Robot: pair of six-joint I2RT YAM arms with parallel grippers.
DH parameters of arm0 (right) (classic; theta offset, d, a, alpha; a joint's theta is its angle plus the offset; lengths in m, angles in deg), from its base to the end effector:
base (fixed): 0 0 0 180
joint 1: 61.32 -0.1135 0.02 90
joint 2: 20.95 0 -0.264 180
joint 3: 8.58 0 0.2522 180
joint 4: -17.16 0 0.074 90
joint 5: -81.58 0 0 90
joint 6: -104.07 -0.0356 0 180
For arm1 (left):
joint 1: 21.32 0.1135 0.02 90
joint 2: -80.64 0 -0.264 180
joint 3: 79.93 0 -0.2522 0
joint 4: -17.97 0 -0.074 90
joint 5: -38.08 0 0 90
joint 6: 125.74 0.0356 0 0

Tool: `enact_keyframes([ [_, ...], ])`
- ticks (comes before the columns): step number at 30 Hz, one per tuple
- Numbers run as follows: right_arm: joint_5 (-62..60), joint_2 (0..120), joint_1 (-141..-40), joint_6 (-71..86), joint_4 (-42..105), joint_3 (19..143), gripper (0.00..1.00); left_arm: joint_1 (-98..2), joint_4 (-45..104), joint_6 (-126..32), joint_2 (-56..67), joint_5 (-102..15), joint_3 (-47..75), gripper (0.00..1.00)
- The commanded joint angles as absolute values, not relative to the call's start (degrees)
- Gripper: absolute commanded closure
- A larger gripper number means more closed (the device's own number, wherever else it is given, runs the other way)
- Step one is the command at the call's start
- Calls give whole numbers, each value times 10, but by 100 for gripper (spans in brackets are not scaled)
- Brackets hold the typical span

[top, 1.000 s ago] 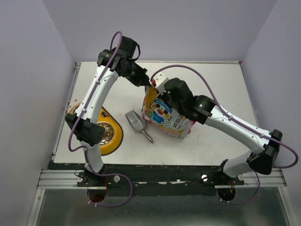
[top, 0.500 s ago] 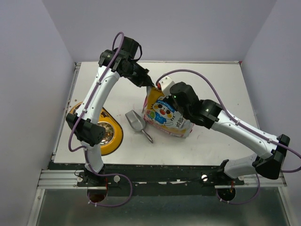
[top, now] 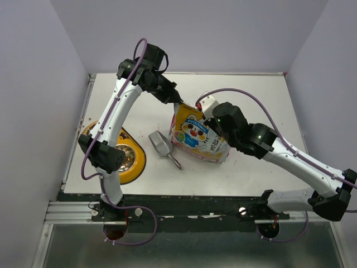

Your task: Serve the pet food

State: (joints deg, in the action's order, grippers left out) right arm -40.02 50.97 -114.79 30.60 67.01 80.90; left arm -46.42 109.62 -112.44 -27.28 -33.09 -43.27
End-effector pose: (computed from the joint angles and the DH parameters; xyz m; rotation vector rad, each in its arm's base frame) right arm 0.1737 0.2032 0.3848 -0.9024 1.8390 -0.1899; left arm 0.3271 -0.1659 0.4213 -1.1147 2.6364 -0.9724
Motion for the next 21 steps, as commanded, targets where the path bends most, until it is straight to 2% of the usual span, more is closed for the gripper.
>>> enact_keyframes([
  [1,-470,485,-1135,323,722,775,69,-454,1168,-1107,-261,-333,-467,100],
  [4,-457,484,-1136,326,724,770,73,-454,1174,-1088,-268,-343,-481,100],
  [7,-453,492,-1136,331,732,771,97,-453,1167,-1070,-272,-345,-483,100],
  [8,-447,494,-1135,329,739,775,100,-453,1168,-1065,-273,-350,-486,100],
  [21,-236,573,-1129,172,915,980,100,-422,1111,-958,-287,-405,-516,100],
])
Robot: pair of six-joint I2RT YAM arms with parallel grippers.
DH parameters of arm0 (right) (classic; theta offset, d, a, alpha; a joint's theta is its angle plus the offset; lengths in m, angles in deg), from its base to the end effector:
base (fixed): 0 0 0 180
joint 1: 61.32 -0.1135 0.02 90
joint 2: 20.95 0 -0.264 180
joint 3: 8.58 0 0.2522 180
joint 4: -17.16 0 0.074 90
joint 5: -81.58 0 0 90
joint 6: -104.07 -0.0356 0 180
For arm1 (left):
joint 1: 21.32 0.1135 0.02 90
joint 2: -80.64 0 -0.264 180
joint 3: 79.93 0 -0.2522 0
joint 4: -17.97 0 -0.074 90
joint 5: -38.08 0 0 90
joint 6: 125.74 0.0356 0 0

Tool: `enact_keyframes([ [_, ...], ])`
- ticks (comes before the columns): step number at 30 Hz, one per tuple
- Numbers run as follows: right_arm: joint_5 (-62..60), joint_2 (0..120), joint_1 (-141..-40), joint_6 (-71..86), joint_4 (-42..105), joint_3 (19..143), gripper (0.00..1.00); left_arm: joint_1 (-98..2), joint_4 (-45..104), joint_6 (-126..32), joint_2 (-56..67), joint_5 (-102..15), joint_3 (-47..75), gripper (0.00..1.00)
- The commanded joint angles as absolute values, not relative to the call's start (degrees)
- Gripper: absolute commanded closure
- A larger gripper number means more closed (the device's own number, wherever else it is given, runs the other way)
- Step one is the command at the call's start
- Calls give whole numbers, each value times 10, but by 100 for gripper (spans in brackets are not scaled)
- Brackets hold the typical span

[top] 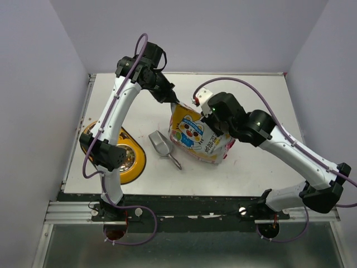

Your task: Serve the pet food

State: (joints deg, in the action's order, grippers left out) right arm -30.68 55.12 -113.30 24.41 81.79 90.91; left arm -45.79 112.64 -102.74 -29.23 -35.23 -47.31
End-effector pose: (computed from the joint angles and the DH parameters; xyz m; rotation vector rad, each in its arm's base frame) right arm 0.1759 0.2031 0.3995 -0.9784 2.0005 -0.0503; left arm 0.3311 -0.1619 0.4245 -0.9069 2.6654 -0.8816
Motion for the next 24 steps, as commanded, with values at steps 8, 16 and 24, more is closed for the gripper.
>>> enact_keyframes([
  [8,-146,640,-1127,2,1032,1092,100,-388,1099,-902,-310,-398,-546,100],
  [16,-47,620,-1098,-157,1030,1038,100,-388,1073,-900,-305,-386,-510,100],
  [24,-138,633,-1117,-182,1079,1070,71,-389,1069,-918,-306,-365,-511,100],
])
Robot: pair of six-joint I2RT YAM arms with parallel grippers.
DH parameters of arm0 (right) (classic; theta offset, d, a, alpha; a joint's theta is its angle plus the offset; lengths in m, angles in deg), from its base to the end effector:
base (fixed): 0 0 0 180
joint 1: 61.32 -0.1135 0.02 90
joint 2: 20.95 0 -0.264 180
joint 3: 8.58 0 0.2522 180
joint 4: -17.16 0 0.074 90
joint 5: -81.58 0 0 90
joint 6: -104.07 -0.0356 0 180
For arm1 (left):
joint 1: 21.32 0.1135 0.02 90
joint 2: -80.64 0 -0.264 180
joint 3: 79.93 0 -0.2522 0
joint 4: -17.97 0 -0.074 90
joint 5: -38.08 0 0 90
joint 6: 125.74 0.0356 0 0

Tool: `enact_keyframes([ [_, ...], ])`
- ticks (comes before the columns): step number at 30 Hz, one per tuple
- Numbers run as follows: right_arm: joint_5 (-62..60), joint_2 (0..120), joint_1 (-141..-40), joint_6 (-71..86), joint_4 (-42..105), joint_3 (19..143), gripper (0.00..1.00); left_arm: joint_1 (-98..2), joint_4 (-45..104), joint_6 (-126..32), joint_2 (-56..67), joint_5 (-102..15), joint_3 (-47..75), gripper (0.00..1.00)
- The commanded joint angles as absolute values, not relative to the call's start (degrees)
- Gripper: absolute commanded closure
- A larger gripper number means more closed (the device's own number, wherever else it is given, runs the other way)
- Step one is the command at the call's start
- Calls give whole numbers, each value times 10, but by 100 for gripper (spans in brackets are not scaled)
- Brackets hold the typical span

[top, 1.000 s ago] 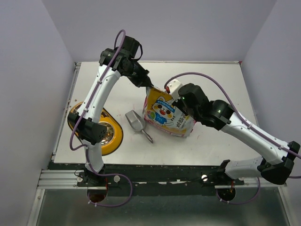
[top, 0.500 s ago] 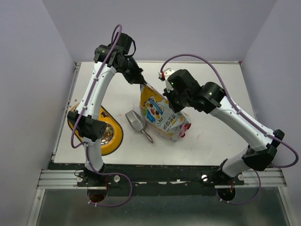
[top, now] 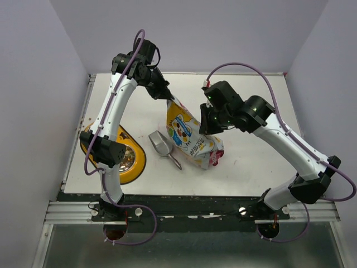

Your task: Serve the pet food

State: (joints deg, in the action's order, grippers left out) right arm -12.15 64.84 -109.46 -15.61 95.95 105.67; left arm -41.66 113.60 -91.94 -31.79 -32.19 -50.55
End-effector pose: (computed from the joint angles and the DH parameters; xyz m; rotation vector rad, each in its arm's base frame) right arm 0.1968 0.2161 0.4127 -0.3745 2.4890 0.5065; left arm 0.3491 -0.1422 0.4228 -0.7193 2.6802 -0.8797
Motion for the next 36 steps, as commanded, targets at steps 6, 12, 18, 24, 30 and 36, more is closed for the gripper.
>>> enact_keyframes([
  [6,-247,629,-1155,-185,1123,1070,49,-387,1089,-926,-295,-376,-496,100],
  [12,-329,646,-1196,-173,1124,1088,52,-393,1092,-937,-304,-368,-509,100],
  [18,-401,669,-1217,-156,1124,1106,72,-393,1083,-939,-298,-373,-500,100],
  [24,-331,667,-1220,-114,1122,1121,99,-392,1080,-943,-306,-371,-504,100],
  [30,-229,626,-1220,-136,1104,1043,99,-391,1081,-945,-317,-366,-516,100],
  [36,-236,576,-1220,-170,1123,984,67,-391,1075,-951,-316,-366,-512,100],
])
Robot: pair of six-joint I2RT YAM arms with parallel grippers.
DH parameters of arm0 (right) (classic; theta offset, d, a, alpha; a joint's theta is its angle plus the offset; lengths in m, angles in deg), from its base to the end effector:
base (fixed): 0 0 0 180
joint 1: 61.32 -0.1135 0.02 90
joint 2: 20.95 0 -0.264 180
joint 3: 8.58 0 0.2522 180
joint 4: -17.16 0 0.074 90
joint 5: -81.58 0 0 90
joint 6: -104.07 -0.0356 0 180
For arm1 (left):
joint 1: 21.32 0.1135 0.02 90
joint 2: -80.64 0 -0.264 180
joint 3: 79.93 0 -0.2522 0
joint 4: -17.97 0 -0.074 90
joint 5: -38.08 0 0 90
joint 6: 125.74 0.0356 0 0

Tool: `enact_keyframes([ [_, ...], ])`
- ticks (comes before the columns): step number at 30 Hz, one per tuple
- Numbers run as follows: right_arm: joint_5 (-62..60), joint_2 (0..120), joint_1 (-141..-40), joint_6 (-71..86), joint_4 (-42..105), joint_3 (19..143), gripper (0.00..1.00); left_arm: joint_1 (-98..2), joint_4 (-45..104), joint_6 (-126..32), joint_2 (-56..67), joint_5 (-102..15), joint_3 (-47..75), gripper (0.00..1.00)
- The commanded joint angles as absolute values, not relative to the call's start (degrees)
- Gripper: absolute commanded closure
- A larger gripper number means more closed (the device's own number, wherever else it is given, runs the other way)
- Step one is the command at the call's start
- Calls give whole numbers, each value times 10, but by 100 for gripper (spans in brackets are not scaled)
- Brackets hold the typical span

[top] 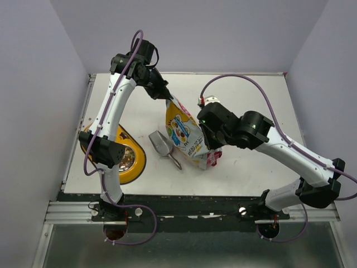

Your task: Serve the pet food

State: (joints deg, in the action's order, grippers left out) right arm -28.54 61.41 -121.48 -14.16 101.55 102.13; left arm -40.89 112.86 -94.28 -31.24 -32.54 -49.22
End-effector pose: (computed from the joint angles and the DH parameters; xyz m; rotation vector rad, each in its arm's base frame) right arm 0.1434 0.2254 0.4058 -0.5512 2.4134 0.2118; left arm 0.3508 -0.1373 0.4210 -0.7960 2.6642 -0.8786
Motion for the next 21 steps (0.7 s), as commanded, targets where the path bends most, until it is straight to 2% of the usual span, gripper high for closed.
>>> enact_keyframes([
  [1,-233,572,-1220,-173,1124,977,67,-390,1075,-952,-316,-366,-512,100],
  [2,-229,567,-1220,-174,1124,969,67,-390,1075,-952,-316,-367,-512,100],
  [3,-228,566,-1220,-176,1124,964,71,-389,1075,-952,-316,-367,-512,100],
  [5,-242,565,-1220,-175,1123,967,99,-388,1078,-954,-316,-369,-512,100],
  [14,-272,592,-1220,-129,1120,1021,100,-387,1074,-966,-316,-365,-514,100],
  [15,-276,601,-1220,-122,1112,1026,90,-387,1074,-967,-315,-365,-513,100],
  [16,-285,609,-1220,-120,1105,1032,74,-387,1073,-969,-315,-364,-512,100],
  [17,-299,615,-1220,-116,1096,1037,67,-387,1073,-969,-314,-364,-511,100],
  [19,-331,631,-1220,-107,1083,1056,60,-387,1073,-969,-313,-363,-509,100],
  [21,-352,651,-1220,-86,1068,1073,58,-387,1074,-970,-312,-363,-507,100],
])
